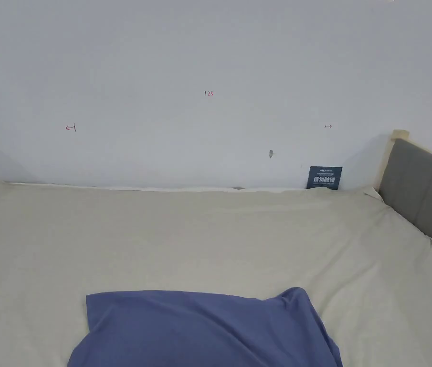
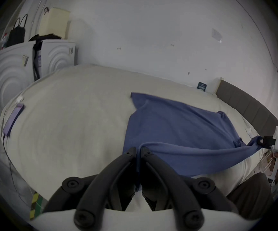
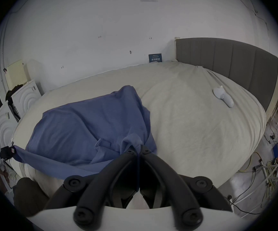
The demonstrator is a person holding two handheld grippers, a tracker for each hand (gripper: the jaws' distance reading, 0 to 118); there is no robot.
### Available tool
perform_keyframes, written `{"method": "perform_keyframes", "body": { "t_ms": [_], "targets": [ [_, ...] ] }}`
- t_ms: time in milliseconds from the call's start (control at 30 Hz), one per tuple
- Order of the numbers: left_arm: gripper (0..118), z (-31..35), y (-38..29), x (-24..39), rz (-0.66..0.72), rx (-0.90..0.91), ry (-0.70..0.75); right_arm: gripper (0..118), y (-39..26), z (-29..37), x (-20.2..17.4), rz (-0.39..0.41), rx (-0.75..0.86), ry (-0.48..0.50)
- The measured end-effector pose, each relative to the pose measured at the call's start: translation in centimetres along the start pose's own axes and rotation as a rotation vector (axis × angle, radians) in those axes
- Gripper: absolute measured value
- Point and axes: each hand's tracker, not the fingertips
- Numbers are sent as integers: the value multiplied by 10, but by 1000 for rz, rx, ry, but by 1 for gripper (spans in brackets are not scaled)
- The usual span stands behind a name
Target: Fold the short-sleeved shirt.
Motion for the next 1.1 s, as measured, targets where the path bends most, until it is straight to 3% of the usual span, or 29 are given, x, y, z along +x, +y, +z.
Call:
{"method": "perform_keyframes", "body": {
  "t_ms": [67,100,133,167,200,233,267,300,433,533,733,767,800,833,867,900,967,1100],
  "targets": [
    [8,-2,-2,0,-9,-7,7,3,0,-1,-7,59,5,-11],
    [23,-3,-3,-1,-8,-11,11,7,1,-1,-9,102,11,-24],
    [52,-1,-3,2,-6,-15,19,18,0,-1,-10,121,18,-30],
    [86,1,-4,3,-4,-12,26,45,1,2,-13,119,16,-32],
    [117,5,-3,3,3,-10,32,89,2,5,-13,126,18,-42],
    [118,9,-2,3,9,-9,31,114,3,9,-13,125,21,-37],
    [118,16,-2,3,8,15,26,118,6,16,-12,116,25,-30],
    [118,26,1,4,-3,99,30,118,10,31,-14,99,80,-20],
    [118,68,13,6,6,154,56,118,24,91,-22,87,269,-74],
    [118,117,16,15,-10,296,58,118,25,138,-28,56,373,-50],
    [116,179,2,24,-30,360,102,118,15,181,-49,107,455,-12],
    [108,183,0,23,-32,365,112,114,14,184,-52,104,460,9],
    [75,186,-1,24,-38,369,123,94,13,186,-54,98,467,46],
    [26,186,-1,25,-53,373,145,52,13,186,-58,102,470,79],
    [1,184,2,26,-80,349,195,0,13,186,-62,107,471,63],
    [1,180,2,26,-48,303,223,0,15,183,-68,132,460,18],
    [1,174,6,24,-26,285,102,0,12,180,-74,147,462,98],
    [1,151,17,29,-6,232,145,0,11,177,-81,133,464,93]
  ]
}}
